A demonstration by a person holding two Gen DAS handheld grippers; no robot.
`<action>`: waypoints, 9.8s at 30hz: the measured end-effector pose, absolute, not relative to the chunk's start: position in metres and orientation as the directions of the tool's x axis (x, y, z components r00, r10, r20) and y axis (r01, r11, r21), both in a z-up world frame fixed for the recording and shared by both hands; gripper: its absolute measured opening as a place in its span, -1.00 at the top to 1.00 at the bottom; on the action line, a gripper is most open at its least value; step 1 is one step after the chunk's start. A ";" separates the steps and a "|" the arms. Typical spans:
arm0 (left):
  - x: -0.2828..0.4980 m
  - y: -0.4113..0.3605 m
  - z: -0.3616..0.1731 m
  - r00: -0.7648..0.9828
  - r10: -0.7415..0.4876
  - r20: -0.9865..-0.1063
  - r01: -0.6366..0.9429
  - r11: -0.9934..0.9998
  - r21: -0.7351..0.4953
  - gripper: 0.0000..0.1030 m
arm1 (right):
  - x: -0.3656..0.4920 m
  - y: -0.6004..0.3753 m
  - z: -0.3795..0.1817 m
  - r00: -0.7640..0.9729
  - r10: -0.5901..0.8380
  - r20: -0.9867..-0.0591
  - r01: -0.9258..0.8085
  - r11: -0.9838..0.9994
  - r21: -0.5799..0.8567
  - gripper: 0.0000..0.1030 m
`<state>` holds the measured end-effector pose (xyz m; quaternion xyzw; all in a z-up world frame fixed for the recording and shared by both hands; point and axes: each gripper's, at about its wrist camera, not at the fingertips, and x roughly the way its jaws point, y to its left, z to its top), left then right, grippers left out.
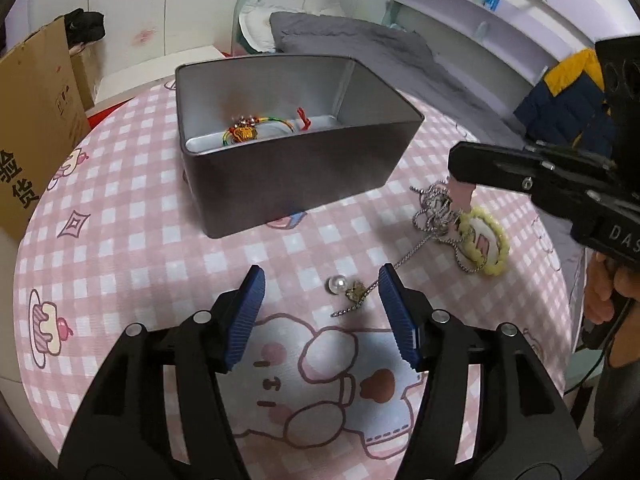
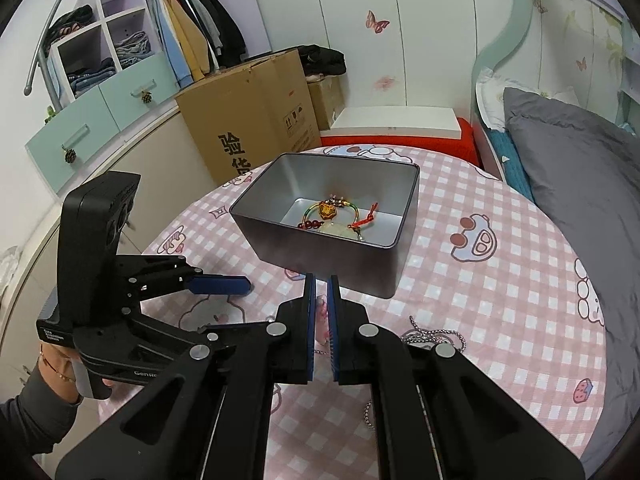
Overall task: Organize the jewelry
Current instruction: 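Grasp the pearl earring with the left tool and drop it into the box, then grasp the tangled silver chains with the right tool and lift, then lower the silver chains into the grey box and open the right tool, then grasp the pale yellow bead bracelet with the right tool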
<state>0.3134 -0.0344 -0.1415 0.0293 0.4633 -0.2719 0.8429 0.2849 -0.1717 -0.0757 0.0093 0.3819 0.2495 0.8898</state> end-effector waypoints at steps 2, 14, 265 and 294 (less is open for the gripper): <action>0.313 -0.038 -0.143 0.417 -0.421 -0.806 0.492 0.850 -0.190 -0.05 | 0.286 -0.172 -0.076 0.583 0.455 -0.673 -0.437 0.874 0.213 0.92; 0.312 -0.046 -0.145 0.440 -0.374 -0.816 0.492 0.861 -0.129 0.74 | 0.286 -0.174 -0.071 0.590 0.456 -0.666 -0.434 0.875 0.215 0.92; 0.347 -0.032 -0.048 0.630 -0.376 -0.679 0.394 0.909 -0.138 -0.09 | 0.318 -0.174 -0.024 0.693 0.418 -0.587 -0.358 0.907 0.224 0.67; 0.356 0.022 -0.093 0.579 -0.272 -0.768 0.184 0.962 -0.202 -0.08 | 0.282 -0.190 -0.140 0.565 0.168 -0.808 -0.300 0.954 -0.011 0.84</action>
